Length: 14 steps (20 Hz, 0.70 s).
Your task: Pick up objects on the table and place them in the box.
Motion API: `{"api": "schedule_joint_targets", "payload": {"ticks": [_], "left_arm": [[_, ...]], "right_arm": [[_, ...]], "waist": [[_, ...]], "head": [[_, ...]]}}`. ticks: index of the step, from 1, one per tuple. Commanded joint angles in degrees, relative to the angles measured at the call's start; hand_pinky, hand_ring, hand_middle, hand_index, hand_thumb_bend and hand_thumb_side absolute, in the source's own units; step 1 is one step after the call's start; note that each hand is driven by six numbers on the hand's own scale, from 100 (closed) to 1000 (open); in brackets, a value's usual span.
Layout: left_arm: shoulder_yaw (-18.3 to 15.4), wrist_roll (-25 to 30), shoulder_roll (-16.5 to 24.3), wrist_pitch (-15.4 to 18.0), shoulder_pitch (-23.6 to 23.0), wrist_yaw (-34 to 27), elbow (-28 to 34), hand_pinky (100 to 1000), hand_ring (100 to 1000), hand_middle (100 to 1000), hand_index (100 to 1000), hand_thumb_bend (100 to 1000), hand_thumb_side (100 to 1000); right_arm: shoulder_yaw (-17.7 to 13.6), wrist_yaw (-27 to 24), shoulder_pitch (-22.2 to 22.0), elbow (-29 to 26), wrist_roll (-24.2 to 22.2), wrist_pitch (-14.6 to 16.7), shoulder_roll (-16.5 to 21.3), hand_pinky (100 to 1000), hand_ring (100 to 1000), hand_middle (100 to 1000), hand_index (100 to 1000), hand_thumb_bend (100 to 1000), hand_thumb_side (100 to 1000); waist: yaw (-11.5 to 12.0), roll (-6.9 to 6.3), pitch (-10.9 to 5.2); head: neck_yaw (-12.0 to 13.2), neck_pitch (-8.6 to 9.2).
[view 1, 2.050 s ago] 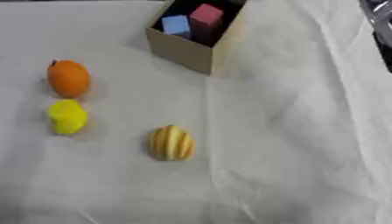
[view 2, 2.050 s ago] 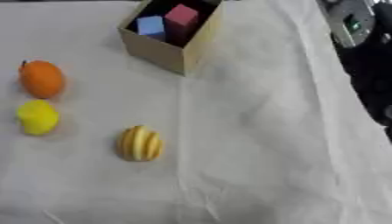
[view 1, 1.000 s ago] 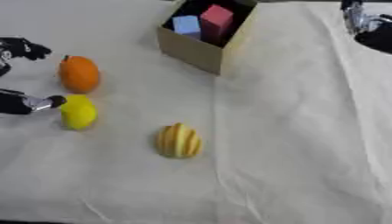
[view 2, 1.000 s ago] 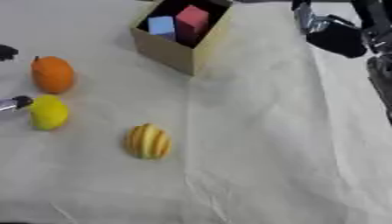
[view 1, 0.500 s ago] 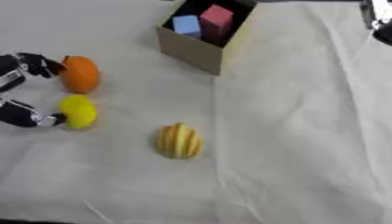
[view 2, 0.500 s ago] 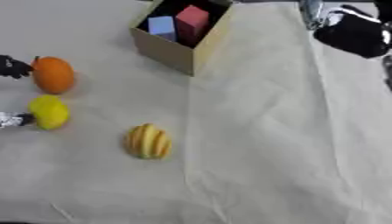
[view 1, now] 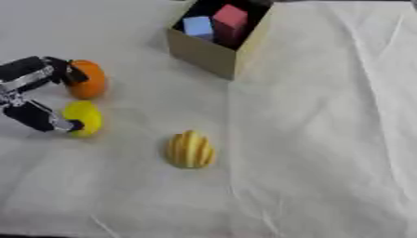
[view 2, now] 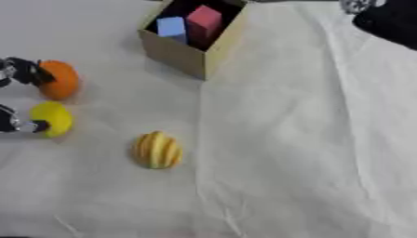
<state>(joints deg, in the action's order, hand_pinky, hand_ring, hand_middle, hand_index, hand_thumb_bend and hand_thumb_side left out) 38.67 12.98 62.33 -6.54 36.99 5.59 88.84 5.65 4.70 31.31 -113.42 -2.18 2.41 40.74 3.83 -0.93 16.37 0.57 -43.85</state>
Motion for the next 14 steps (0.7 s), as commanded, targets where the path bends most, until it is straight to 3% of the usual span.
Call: {"api": "schedule_joint_targets", "payload": {"ticks": [1,4,6,9,14], "left_arm": [[0.35,3.49,0.65,0.36,1.91,-0.64,-1.56,811,770,736,813,602,192],[-4.47,22.81,-1.10,0.35,6.15,1.68,-3.45,817,782,753,819,620,193],[-7.04,32.17,-2.35,0.69,8.39,4.60,-4.89,824,794,771,832,623,190],[-8.50,37.79,-3.64,1.76,10.16,8.02,-6.56,824,793,768,837,583,160],[-8.54,38.96,-5.36,3.17,11.65,10.09,-8.87,806,773,743,821,495,100]], "right_arm": [[-1.30,-3.12,1.06,-1.17,-0.83,-0.09,2.31,910,701,647,804,100,541],[-1.86,-5.33,0.80,-1.17,-1.44,-0.27,2.72,910,700,646,803,100,542],[-2.07,-5.90,0.63,-1.17,-1.69,-0.31,2.80,910,699,645,802,100,542],[-2.22,-6.27,0.43,-1.17,-1.80,-0.36,2.75,910,697,643,800,100,543],[-2.29,-6.52,0.27,-1.17,-1.84,-0.50,2.52,911,696,642,799,100,545]], "waist": [[0.15,-0.04,-0.82],[0.74,-0.03,-1.00],[0.98,0.00,-1.08],[1.13,-0.01,-1.12],[1.21,-0.06,-1.02]], "head": [[-0.16,-0.01],[-0.57,-0.10],[-0.74,-0.09],[-0.84,-0.10],[-0.60,0.10]]}}
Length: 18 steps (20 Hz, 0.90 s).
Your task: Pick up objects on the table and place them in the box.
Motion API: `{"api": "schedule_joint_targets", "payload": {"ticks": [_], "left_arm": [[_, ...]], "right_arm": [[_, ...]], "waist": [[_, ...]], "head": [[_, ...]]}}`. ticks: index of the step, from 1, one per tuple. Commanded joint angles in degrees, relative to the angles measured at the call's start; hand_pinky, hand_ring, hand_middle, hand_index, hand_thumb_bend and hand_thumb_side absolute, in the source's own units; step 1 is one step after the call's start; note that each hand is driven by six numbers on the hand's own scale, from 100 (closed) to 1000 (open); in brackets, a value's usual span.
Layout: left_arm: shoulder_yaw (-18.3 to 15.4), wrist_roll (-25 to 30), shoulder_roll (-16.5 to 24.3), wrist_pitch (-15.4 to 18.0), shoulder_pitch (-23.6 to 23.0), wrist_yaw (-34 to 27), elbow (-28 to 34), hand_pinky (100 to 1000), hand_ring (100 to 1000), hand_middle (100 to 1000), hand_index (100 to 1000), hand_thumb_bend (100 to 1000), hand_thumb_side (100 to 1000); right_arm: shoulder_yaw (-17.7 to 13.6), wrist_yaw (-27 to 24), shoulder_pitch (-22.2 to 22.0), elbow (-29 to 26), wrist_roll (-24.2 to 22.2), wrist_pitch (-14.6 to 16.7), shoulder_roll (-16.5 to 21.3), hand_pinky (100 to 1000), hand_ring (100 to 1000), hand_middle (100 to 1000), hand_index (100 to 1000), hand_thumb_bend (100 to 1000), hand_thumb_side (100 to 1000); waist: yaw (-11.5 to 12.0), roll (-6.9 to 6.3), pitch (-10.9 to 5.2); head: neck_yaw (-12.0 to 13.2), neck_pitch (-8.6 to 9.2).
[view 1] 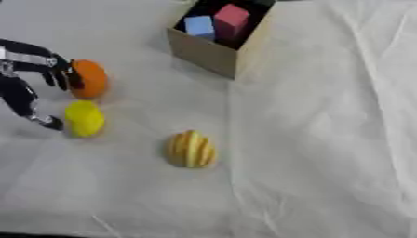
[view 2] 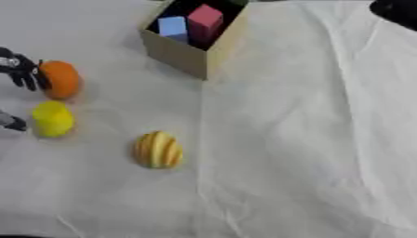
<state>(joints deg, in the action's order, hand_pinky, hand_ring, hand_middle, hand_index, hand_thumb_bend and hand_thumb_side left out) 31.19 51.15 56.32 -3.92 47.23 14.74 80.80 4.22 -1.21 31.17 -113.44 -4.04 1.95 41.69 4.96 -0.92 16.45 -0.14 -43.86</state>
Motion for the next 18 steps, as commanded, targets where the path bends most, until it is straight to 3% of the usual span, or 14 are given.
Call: {"api": "schedule_joint_targets", "payload": {"ticks": [1,11,18], "left_arm": [[-0.92,0.80,0.34,0.76,1.58,0.99,-1.29,805,772,744,824,499,101],[-0.24,0.81,-1.62,1.04,2.25,-0.12,-3.48,801,769,748,855,584,188],[0.73,0.81,-2.90,1.16,2.40,0.67,-4.93,788,759,735,864,610,200]], "right_arm": [[-0.90,-0.64,0.39,-1.15,0.06,-0.06,1.52,911,696,642,799,100,545],[-1.32,-0.60,0.25,-1.15,0.55,-0.02,1.09,911,695,641,794,100,547],[-1.46,-0.78,0.28,-1.15,0.80,0.05,0.77,911,694,640,792,100,549]], "waist": [[0.07,-0.06,-1.05],[-0.20,0.04,-0.78],[-0.36,0.13,-0.59]], "head": [[0.18,0.14],[0.47,0.41],[0.70,0.55]]}}
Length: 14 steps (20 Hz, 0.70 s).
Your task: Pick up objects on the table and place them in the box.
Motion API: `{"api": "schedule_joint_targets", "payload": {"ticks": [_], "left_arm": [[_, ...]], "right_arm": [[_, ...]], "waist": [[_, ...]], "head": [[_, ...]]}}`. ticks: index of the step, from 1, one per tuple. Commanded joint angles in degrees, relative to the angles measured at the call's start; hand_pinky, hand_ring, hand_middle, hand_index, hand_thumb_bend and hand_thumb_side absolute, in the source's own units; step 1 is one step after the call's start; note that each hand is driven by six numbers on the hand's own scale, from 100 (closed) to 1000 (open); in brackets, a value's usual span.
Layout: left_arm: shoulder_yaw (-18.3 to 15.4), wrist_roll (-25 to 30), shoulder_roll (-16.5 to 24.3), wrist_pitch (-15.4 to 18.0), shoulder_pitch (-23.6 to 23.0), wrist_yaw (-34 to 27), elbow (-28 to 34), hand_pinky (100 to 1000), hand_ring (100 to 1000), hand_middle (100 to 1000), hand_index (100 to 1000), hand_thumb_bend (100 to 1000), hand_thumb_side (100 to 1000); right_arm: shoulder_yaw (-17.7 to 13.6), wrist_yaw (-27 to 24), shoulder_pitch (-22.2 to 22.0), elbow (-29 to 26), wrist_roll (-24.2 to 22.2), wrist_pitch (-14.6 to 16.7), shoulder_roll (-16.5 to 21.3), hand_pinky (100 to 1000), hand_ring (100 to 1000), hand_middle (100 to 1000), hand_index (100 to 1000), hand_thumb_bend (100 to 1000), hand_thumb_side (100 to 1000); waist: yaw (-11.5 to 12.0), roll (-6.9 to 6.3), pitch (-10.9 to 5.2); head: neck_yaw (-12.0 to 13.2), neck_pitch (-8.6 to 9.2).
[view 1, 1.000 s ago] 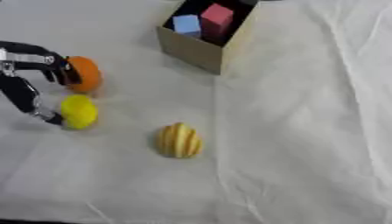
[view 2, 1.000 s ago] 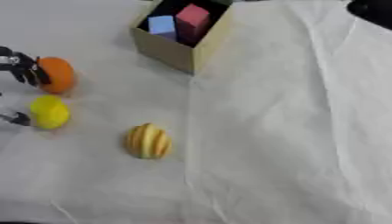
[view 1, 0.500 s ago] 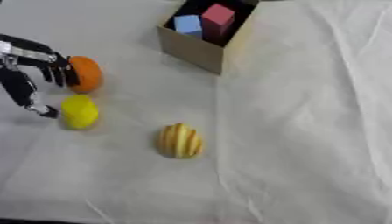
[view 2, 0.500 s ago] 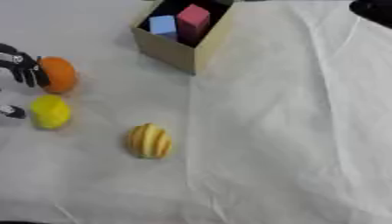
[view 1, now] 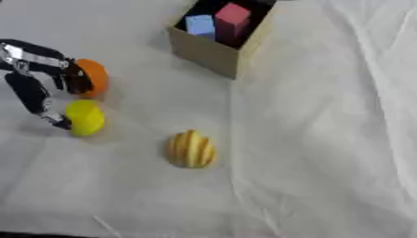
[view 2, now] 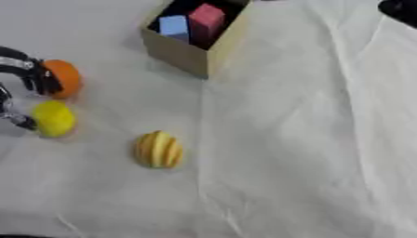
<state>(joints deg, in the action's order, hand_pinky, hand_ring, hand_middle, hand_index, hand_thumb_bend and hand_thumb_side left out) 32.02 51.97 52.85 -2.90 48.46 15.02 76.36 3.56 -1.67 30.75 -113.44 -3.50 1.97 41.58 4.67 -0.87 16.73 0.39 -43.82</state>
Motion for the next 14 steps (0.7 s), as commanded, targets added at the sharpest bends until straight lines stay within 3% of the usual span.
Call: {"api": "schedule_joint_targets", "payload": {"ticks": [1,4,9,13,14], "left_arm": [[0.10,0.00,0.13,0.28,1.25,0.66,-0.94,785,754,730,858,611,195],[0.60,0.00,-0.68,1.10,1.44,2.00,-1.81,784,753,730,849,611,184],[0.75,-0.03,-2.01,1.84,1.87,3.75,-3.13,762,730,705,813,526,160],[0.79,-1.14,-2.98,1.83,2.07,3.88,-3.97,730,677,650,761,414,169],[0.81,-1.50,-3.03,1.93,2.06,3.89,-3.95,711,649,620,735,341,174]], "right_arm": [[-0.87,-0.36,0.69,-1.15,0.34,0.05,0.79,911,694,640,793,100,550],[-1.01,-0.52,0.67,-1.15,0.52,0.16,0.61,912,694,641,792,100,550],[-1.16,-0.77,0.60,-1.15,0.65,0.31,0.39,913,696,641,793,100,551],[-1.27,-0.83,0.57,-1.15,0.74,0.36,0.29,914,696,641,794,100,552],[-1.32,-0.84,0.56,-1.15,0.80,0.38,0.29,914,696,641,795,100,552]], "waist": [[-0.12,0.09,-0.84],[-0.25,0.14,-0.80],[-0.27,0.21,-0.78],[-0.29,0.34,-0.74],[-0.29,0.37,-0.73]], "head": [[0.24,0.55],[0.35,0.64],[0.45,0.76],[0.55,0.80],[0.55,0.80]]}}
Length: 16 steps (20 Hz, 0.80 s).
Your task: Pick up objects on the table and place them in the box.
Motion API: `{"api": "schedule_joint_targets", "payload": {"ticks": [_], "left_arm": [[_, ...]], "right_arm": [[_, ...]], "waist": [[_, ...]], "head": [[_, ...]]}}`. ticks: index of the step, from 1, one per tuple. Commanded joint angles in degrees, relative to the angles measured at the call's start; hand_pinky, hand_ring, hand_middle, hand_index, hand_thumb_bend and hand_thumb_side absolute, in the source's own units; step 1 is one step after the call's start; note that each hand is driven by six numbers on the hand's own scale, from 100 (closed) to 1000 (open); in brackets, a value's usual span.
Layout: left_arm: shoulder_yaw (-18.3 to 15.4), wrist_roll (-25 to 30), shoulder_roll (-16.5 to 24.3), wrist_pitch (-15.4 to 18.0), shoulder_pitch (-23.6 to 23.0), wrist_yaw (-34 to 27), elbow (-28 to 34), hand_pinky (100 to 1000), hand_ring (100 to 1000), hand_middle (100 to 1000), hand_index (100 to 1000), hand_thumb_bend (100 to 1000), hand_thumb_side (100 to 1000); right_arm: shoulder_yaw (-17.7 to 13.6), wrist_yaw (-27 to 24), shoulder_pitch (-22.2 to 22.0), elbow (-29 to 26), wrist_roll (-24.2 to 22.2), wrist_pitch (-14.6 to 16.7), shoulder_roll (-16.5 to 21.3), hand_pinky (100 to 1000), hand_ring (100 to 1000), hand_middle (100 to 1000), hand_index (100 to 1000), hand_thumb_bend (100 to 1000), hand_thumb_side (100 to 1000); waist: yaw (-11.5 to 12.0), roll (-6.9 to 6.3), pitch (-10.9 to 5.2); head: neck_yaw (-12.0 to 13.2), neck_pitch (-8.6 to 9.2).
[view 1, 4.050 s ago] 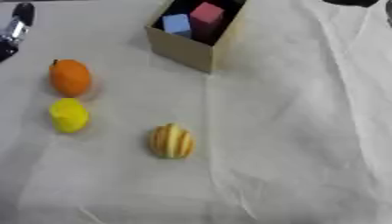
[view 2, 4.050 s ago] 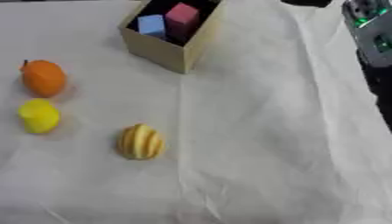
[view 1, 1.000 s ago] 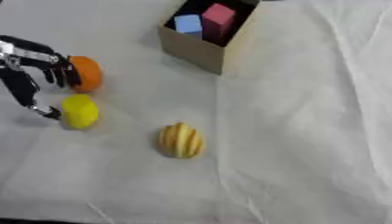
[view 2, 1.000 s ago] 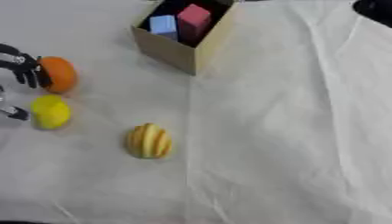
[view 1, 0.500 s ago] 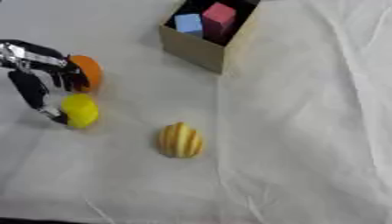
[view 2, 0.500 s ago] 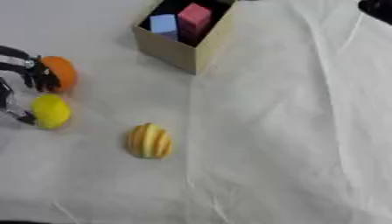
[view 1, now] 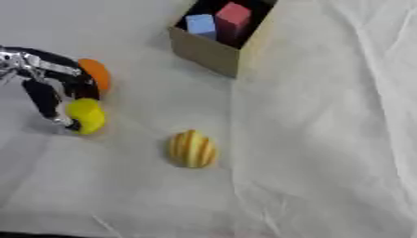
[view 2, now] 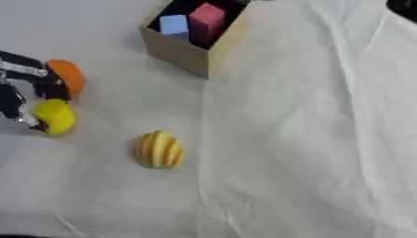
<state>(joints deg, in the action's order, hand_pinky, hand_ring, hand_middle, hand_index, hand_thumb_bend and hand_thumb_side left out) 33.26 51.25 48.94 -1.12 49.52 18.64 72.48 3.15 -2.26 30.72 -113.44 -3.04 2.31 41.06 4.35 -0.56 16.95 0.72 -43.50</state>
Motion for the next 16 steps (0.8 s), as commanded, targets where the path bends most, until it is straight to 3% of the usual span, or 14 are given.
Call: {"api": "schedule_joint_targets", "payload": {"ticks": [1,4,10,16], "left_arm": [[-0.48,-1.17,0.97,0.27,0.93,0.26,0.20,702,637,612,725,301,174],[-0.96,-2.24,1.93,0.66,0.41,0.57,2.55,660,581,555,664,228,166],[-3.92,-3.52,5.79,2.15,-1.03,2.05,11.00,662,575,542,647,217,121],[-8.18,-3.22,5.56,2.63,3.52,5.55,18.57,681,582,550,653,237,100]], "right_arm": [[-0.96,-0.26,0.55,-1.15,0.44,0.04,0.81,914,696,641,795,100,552],[-1.05,-0.37,0.50,-1.15,0.72,0.09,0.80,914,695,641,795,100,554],[-1.14,-0.47,0.47,-1.15,0.97,0.15,0.81,914,695,639,796,100,555],[-0.90,-0.35,0.76,-1.15,0.89,0.27,0.97,914,697,641,797,100,551]], "waist": [[0.02,0.09,-0.95],[0.03,0.13,-0.91],[-0.03,0.10,-0.95],[-0.07,-0.12,-1.51]], "head": [[0.20,0.47],[0.22,0.48],[0.09,0.51],[-0.12,0.24]]}}
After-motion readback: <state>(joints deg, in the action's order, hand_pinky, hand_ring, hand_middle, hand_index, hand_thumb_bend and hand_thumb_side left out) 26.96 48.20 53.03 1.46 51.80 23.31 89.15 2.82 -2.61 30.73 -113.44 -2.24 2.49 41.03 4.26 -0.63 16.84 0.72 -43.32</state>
